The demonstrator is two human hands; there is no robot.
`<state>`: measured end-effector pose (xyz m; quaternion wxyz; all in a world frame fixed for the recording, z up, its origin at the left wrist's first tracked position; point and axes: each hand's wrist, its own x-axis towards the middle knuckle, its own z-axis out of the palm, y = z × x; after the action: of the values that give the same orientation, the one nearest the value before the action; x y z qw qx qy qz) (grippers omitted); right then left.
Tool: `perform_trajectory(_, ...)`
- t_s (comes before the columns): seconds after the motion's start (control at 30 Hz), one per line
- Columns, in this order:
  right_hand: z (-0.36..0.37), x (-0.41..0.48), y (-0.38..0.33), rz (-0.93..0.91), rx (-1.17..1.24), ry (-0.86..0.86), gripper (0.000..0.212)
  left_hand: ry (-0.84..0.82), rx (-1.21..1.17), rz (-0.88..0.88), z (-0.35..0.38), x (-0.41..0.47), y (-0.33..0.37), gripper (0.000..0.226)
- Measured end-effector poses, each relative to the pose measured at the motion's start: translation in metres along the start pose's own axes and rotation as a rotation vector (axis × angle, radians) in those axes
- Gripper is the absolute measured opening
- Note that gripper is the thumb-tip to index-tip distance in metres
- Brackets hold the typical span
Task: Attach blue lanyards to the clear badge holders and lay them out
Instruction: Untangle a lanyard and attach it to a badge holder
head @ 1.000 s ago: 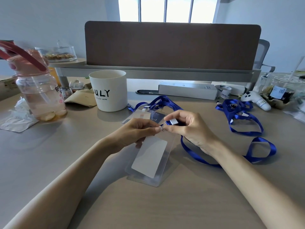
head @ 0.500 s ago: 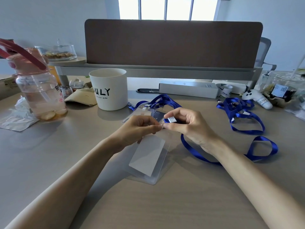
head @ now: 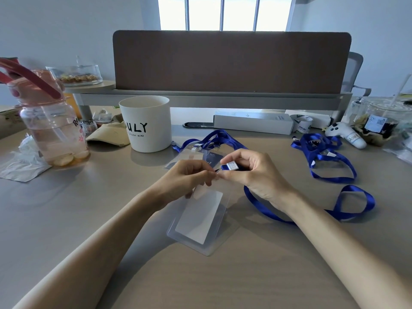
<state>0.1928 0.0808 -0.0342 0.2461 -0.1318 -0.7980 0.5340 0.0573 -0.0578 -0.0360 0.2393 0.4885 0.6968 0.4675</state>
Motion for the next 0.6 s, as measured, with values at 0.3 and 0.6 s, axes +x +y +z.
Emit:
perform_trajectory(0.3,0.003,-0.0008,0.0002,0.008,0.003,0.024,0.027,0.05,0.008,0.047,0.0033,0.0012,0.0001,0.011)
perform_trajectory(0.6,0.0092,0.0015,0.0074,0.005,0.024,0.082,0.019,0.114,0.098,0.1,0.0062,0.0049,-0.0097,0.014)
